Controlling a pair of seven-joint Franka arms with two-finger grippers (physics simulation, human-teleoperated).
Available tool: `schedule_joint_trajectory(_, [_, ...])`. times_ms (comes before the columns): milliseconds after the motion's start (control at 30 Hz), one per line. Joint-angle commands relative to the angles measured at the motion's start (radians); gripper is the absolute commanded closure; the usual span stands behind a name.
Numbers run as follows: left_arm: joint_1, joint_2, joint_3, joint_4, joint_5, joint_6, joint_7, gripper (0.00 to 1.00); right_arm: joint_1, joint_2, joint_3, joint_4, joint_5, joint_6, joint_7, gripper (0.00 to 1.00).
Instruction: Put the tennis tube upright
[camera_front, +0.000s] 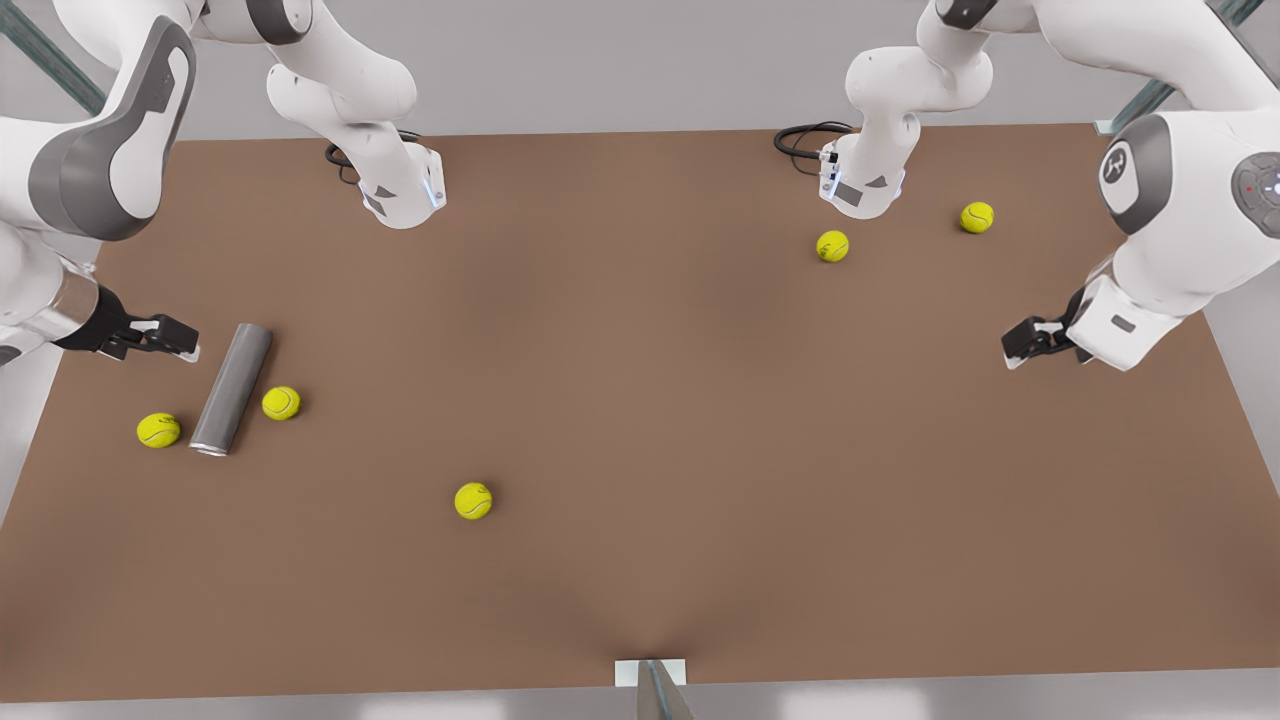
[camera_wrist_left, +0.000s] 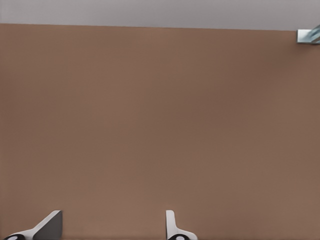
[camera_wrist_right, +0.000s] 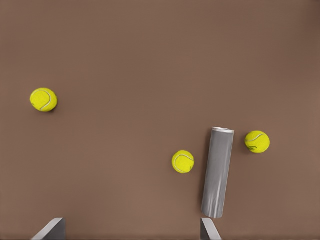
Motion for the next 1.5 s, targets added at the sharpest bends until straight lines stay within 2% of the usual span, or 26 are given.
schedule_joint_trajectory(0, [0.0, 0.001, 0.0, 0.001, 0.003, 0.003, -0.005, 0.0, 0.001, 0.0, -0.001, 0.002, 0.0, -0.001, -0.03, 0.0])
schedule_joint_trajectory(100, [0.0, 0.001, 0.0, 0.001, 0.003, 0.002, -0.005, 0.0, 0.001, 0.017, -0.001, -0.001, -0.021, -0.01, -0.033, 0.0])
schedule_joint_trajectory(167, [0.0, 0.008, 0.0, 0.001, 0.003, 0.002, -0.005, 0.0, -0.015, 0.037, -0.004, -0.122, -0.081, 0.023, -0.028, 0.0])
schedule_joint_trajectory(267, [0.0, 0.013, 0.0, 0.001, 0.003, 0.0, -0.007, 0.0, -0.038, 0.012, -0.01, -0.366, -0.081, 0.266, -0.025, 0.0])
schedule_joint_trajectory(367, [-0.001, 0.016, 0.0, 0.001, 0.003, 0.0, -0.008, 0.0, -0.056, -0.017, -0.02, -0.532, -0.075, 0.508, -0.025, 0.0])
schedule_joint_trajectory(567, [-0.005, 0.024, 0.0, 0.001, 0.003, 0.002, -0.023, 0.0, -0.091, 0.011, -0.094, -0.649, -0.06, 0.72, -0.037, 0.0])
schedule_joint_trajectory(667, [-0.009, 0.031, 0.0, 0.001, 0.003, 0.0, -0.025, 0.0, -0.114, 0.008, -0.116, -0.787, -0.051, 0.875, -0.038, 0.0])
schedule_joint_trajectory(867, [-0.011, 0.042, 0.0, 0.001, 0.003, 0.002, -0.026, 0.0, -0.176, 0.041, -0.12, -0.85, -0.051, 0.968, -0.041, 0.0])
schedule_joint_trajectory(1133, [-0.011, 0.059, -0.002, 0.001, 0.005, 0.005, -0.028, 0.0, -0.266, 0.135, -0.12, -0.92, -0.049, 1.134, -0.361, 0.0])
schedule_joint_trajectory(1267, [-0.011, 0.067, 0.0, 0.001, 0.005, 0.006, -0.028, 0.0, -0.274, 0.121, -0.12, -0.968, -0.049, 1.203, -0.395, 0.0])
schedule_joint_trajectory(1467, [-0.011, 0.07, 0.0, 0.001, 0.005, 0.006, -0.028, 0.0, -0.278, 0.181, -0.12, -0.969, -0.006, 1.217, -0.404, 0.0])
